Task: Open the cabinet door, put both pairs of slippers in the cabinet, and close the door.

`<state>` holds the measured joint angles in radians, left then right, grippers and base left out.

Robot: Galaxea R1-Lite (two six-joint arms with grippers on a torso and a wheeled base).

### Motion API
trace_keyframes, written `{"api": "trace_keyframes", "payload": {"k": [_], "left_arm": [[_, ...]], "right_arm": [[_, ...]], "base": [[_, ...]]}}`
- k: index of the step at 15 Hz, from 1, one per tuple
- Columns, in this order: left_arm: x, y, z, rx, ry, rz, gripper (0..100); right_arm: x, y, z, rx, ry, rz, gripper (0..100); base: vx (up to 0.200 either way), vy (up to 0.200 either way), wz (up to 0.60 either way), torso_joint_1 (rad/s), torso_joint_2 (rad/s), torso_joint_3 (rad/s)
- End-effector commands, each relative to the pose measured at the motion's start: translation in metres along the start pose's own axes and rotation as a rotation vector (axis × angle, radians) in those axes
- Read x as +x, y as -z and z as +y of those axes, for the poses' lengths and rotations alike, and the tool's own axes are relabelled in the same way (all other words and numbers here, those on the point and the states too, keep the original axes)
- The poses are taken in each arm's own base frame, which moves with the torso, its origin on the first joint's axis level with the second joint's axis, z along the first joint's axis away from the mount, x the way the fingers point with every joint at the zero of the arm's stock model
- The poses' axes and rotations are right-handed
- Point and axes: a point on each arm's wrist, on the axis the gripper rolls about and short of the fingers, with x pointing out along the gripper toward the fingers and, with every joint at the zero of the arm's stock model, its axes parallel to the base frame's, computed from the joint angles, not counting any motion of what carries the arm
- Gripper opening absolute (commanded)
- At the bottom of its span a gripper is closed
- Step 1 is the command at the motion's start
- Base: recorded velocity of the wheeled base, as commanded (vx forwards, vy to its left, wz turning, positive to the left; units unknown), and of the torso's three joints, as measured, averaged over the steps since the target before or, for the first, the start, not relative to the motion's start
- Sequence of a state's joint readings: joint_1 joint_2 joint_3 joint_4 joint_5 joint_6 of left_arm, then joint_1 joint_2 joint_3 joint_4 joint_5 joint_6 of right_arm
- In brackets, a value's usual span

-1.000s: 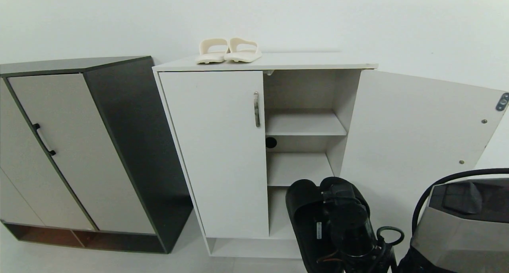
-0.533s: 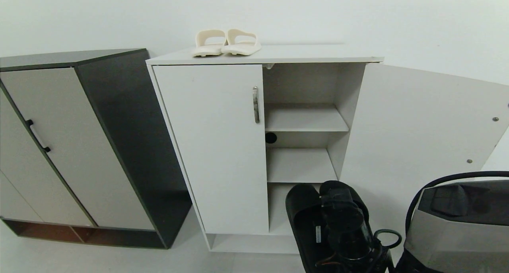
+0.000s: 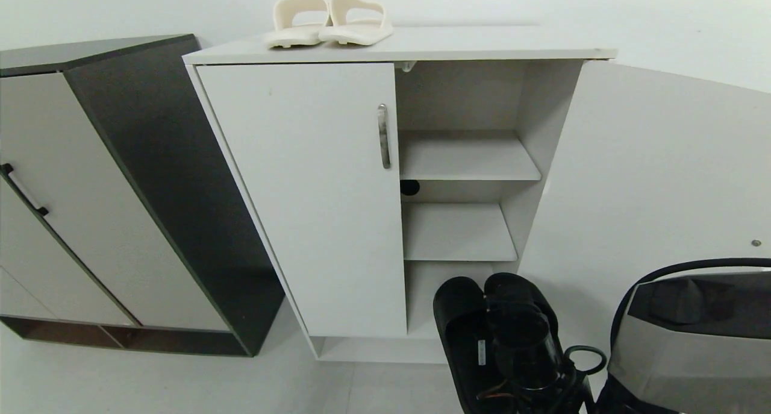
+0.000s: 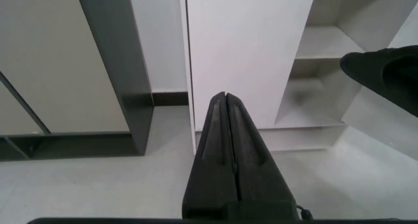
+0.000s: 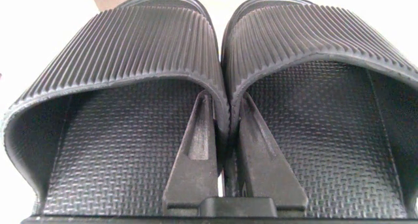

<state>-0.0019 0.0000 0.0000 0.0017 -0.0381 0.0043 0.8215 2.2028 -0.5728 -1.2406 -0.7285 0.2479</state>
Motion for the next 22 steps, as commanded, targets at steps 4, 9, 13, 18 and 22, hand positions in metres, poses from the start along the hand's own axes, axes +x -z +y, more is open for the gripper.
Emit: {"api": "trace_keyframes", "payload": {"k": [4,9,13,18,22], "left_arm": [[0.000,0.000,0.000,0.000,0.000,0.001,0],[0.000,0.000,0.000,0.000,0.000,0.001,0],[0.000,0.000,0.000,-0.001,0.000,0.001,0],[0.000,0.000,0.000,0.000,-0.002,0.000,0],[0.000,0.000,0.000,0.000,0.000,0.001,0]], "right_arm": [[0.008,-0.009,0.010,0.043,-0.012,-0.053,0],[0.008,-0.018,0.012,0.033,-0.024,-0.138,0],[0.026,-0.012,0.014,0.007,-0.005,-0.224,0],[0.032,-0.013,0.007,0.036,0.019,-0.225,0],[0.031,-0.012,0.007,0.035,0.032,-0.223,0]], "base": [[0.000,0.000,0.00,0.005,0.00,-0.194],[0.000,0.000,0.00,0.003,0.00,-0.182],[0.000,0.000,0.00,0.001,0.00,-0.013],[0.000,0.000,0.00,0.000,0.00,0.000],[0.050,0.000,0.00,0.001,0.00,0.001]]}}
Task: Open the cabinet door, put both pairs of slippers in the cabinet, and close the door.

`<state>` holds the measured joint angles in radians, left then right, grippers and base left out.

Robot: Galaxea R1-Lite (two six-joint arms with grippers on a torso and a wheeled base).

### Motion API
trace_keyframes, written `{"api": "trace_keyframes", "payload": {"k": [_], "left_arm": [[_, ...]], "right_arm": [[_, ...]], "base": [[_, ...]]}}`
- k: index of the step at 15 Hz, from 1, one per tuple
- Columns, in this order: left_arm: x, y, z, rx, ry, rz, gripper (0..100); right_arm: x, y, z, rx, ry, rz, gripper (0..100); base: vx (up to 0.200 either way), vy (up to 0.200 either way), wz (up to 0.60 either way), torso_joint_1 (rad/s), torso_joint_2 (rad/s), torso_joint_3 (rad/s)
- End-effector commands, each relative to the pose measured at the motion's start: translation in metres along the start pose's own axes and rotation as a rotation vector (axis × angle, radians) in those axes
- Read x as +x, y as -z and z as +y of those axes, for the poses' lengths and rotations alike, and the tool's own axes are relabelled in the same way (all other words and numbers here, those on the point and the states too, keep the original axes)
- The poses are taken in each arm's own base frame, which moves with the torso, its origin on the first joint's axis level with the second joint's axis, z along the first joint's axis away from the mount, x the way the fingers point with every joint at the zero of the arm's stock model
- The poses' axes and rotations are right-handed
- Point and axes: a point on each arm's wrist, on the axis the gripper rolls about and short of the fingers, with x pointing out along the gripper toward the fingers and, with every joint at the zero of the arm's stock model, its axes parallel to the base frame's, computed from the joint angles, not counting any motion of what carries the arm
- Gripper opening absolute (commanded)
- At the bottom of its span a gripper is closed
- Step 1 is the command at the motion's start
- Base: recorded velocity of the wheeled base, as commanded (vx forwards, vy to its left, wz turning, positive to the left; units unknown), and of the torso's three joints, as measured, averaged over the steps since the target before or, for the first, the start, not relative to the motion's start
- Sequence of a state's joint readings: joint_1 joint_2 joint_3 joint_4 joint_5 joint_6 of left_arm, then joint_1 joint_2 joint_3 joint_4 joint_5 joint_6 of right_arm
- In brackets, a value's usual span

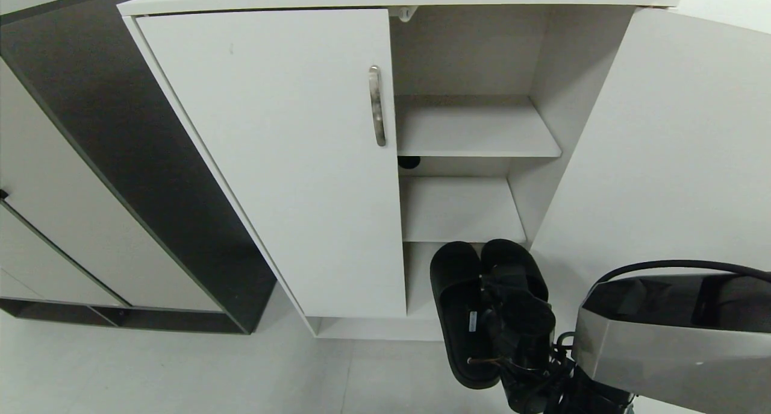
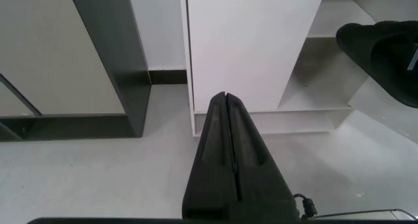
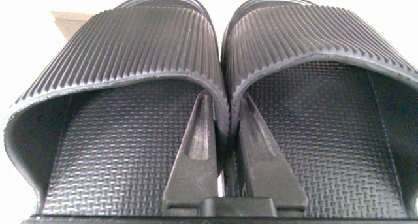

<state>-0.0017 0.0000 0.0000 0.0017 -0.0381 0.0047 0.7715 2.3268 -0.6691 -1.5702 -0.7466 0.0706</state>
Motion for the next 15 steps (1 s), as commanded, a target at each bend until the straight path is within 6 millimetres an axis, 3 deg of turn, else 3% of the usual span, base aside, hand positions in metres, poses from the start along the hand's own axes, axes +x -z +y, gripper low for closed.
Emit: {"api": "trace_keyframes", "payload": {"k": [1,7,9,13,15], "left_arm": [[0.000,0.000,0.000,0.001,0.000,0.001,0],[0.000,0.000,0.000,0.000,0.000,0.000,0],[0.000,0.000,0.000,0.001,0.000,0.001,0],[0.000,0.000,0.000,0.001,0.000,0.001,0],[0.000,0.000,0.000,0.001,0.000,0.001,0]], "right_arm": [[0.000,0.000,0.000,0.000,-0.001,0.000,0],[0.000,0.001,0.000,-0.001,-0.001,0.001,0],[0.001,0.000,0.001,0.002,-0.012,-0.001,0],[0.033,0.000,0.002,0.030,0.023,-0.034,0],[0.058,0.000,0.002,0.038,0.053,-0.040,0]], "base": [[0.200,0.000,0.00,-0.007,0.00,0.007],[0.200,0.000,0.00,0.001,0.01,0.002],[0.000,0.000,0.00,0.000,0.00,0.000],[0.000,0.000,0.00,0.000,0.00,0.000],[0.000,0.000,0.00,0.000,0.00,0.000]]}}
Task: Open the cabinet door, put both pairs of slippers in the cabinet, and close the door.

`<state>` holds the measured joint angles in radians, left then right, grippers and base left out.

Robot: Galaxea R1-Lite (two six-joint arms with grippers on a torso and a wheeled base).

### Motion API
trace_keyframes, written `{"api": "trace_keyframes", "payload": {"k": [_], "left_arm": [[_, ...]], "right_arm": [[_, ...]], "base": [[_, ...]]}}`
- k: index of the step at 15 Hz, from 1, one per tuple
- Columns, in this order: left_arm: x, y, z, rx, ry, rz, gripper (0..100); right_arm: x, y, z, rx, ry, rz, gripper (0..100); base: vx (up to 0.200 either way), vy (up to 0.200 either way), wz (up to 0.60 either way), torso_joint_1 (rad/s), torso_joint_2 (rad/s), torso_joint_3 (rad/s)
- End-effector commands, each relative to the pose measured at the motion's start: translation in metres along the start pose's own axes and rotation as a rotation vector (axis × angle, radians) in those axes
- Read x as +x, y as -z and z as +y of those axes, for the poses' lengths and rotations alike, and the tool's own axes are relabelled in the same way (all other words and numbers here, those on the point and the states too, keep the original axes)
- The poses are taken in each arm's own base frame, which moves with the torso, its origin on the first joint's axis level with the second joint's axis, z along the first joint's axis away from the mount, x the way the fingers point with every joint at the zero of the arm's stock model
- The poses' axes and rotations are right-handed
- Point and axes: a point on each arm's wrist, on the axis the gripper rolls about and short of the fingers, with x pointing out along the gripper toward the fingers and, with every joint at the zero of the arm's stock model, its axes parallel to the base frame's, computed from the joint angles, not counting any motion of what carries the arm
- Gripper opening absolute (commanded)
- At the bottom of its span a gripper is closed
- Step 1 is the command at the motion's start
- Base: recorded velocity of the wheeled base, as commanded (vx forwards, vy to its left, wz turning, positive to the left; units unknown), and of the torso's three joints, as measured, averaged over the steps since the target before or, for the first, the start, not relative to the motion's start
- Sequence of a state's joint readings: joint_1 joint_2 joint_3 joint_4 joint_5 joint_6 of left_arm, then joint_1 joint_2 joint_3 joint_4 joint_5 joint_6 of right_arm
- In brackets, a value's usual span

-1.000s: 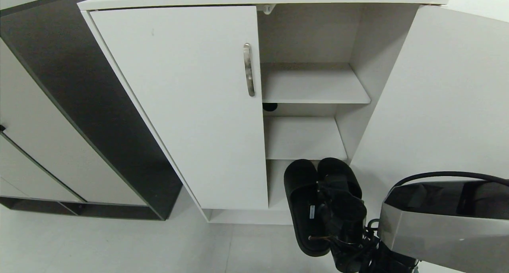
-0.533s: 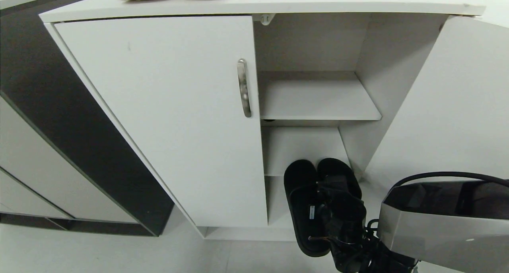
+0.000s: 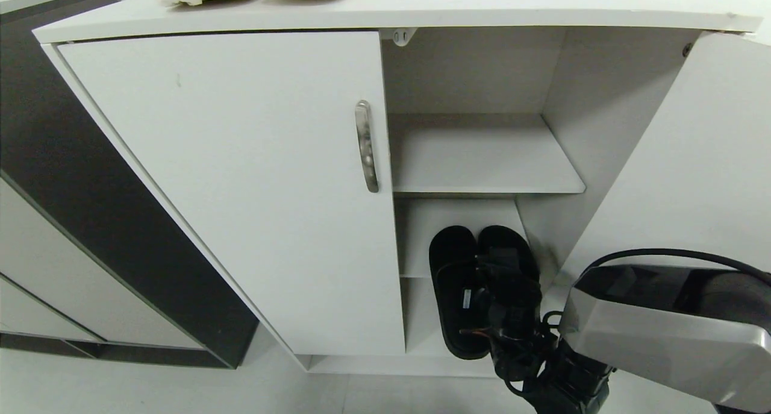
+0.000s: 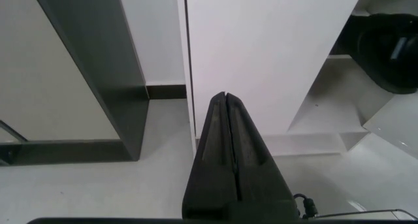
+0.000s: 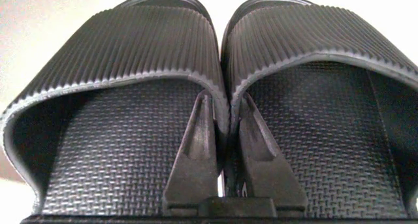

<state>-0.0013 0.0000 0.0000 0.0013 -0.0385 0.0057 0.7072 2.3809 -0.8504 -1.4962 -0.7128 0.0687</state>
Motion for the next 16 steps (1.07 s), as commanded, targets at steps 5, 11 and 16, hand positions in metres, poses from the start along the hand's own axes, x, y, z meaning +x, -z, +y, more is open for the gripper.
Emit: {"api": "trace_keyframes", "payload": {"k": [5,11,16], "left_arm": [[0.000,0.000,0.000,0.000,0.000,0.002,0],[0.000,0.000,0.000,-0.001,0.000,0.000,0],[0.000,0.000,0.000,-0.001,0.000,0.002,0]], "right_arm": [[0.053,0.001,0.005,0.003,0.025,-0.003,0],[0.087,-0.024,0.017,0.014,0.049,-0.018,0],[0.110,-0.032,0.017,0.027,0.070,-0.035,0]], "base": [[0.000,0.000,0.00,0.000,0.00,0.000],[0.000,0.000,0.00,0.000,0.00,0.000],[0.000,0.000,0.00,0.000,0.00,0.000]]}}
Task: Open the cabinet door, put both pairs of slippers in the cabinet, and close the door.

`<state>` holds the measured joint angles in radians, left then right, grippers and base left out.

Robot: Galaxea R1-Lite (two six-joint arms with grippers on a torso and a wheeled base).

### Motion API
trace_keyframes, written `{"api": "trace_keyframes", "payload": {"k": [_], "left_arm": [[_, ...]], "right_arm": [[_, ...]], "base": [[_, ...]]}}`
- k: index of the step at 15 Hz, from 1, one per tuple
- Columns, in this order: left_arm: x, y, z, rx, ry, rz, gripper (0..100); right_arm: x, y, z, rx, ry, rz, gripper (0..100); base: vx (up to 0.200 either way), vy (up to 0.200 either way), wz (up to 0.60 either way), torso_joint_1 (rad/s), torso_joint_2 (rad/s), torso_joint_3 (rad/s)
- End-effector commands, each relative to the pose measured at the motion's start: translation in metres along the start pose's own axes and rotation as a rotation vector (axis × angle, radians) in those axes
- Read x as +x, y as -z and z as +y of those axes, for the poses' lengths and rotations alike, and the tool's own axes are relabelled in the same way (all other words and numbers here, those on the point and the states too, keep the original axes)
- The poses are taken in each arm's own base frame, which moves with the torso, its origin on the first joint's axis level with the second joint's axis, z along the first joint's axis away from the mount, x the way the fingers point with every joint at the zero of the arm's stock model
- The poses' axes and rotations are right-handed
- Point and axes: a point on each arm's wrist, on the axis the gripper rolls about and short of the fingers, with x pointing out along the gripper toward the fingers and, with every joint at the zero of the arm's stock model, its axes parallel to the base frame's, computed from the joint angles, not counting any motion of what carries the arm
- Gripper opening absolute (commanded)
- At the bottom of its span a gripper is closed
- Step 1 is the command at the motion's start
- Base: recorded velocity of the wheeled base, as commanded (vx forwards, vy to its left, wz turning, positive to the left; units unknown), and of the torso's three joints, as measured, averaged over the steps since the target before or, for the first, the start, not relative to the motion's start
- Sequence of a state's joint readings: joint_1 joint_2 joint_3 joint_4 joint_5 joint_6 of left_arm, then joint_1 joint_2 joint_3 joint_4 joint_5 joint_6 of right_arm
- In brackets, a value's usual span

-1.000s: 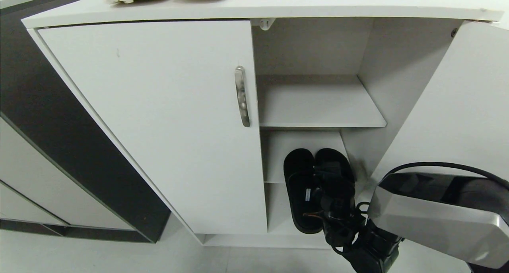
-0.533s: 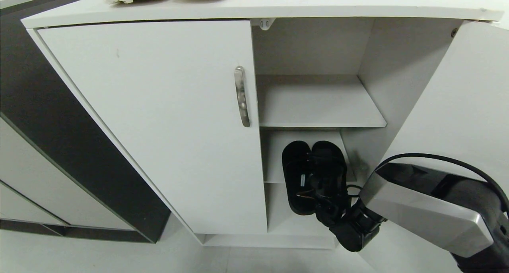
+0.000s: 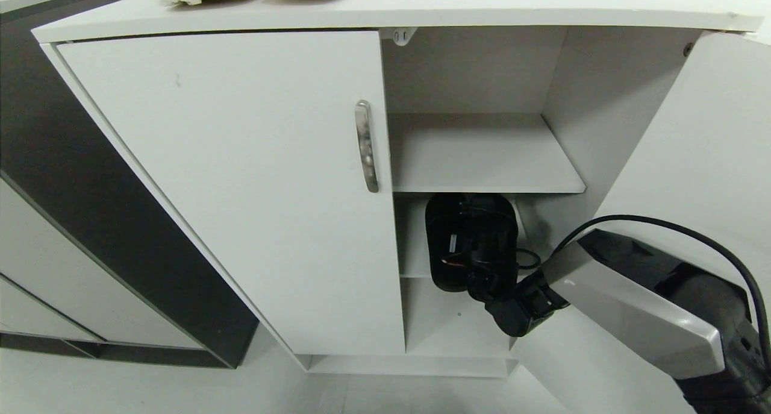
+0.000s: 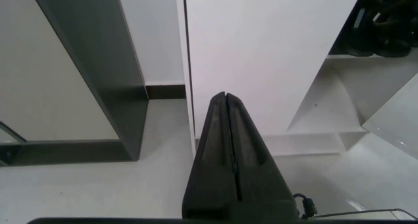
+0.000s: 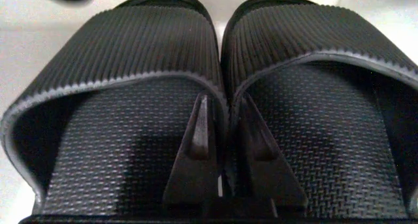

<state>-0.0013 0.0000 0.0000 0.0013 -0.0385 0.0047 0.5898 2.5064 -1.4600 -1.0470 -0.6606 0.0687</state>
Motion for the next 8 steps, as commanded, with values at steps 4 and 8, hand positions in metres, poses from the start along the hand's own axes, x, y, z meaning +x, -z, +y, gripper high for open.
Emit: {"api": "trace_keyframes", "payload": {"k": [4,8], "left_arm": [[0.000,0.000,0.000,0.000,0.000,0.002,0],[0.000,0.000,0.000,-0.002,0.000,0.000,0]], "right_arm": [[0.015,0.011,-0.001,0.002,0.019,-0.003,0],[0.024,0.011,0.001,-0.001,0.028,0.002,0]], "base": [[0.000,0.000,0.00,0.000,0.00,0.000],[0.000,0.000,0.00,0.000,0.00,0.000]]}}
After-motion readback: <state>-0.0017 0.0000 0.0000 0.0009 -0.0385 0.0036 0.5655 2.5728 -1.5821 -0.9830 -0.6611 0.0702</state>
